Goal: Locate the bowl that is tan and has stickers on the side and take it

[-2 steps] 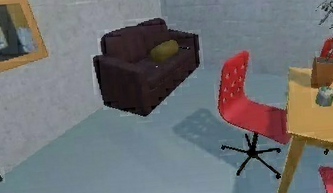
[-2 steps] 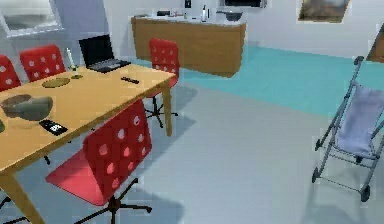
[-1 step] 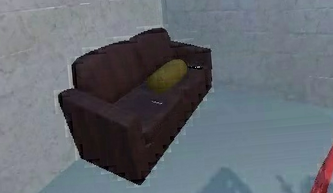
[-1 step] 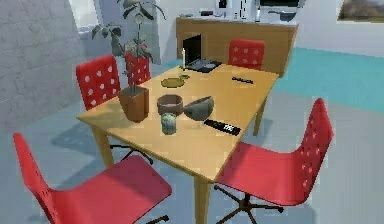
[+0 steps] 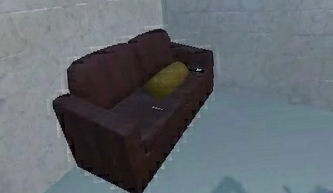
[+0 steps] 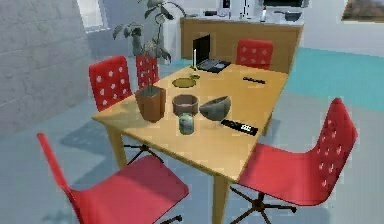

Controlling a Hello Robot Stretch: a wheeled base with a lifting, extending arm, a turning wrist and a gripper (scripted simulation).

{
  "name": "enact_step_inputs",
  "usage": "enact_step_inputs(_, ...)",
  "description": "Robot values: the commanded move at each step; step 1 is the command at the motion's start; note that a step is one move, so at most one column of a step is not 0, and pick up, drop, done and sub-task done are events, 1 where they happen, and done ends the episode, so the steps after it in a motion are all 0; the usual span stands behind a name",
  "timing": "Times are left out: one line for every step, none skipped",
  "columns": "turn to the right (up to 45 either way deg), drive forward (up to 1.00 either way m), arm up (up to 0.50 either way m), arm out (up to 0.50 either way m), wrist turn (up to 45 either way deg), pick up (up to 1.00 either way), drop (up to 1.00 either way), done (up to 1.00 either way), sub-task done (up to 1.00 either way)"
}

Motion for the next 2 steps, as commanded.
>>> enact_step_inputs(45.0, 0.0, 0.0, 0.0, 0.0, 0.0, 0.0, 0.0, 0.0)
enact_step_inputs(45.0, 0.0, 0.0, 0.0, 0.0, 0.0, 0.0, 0.0, 0.0)
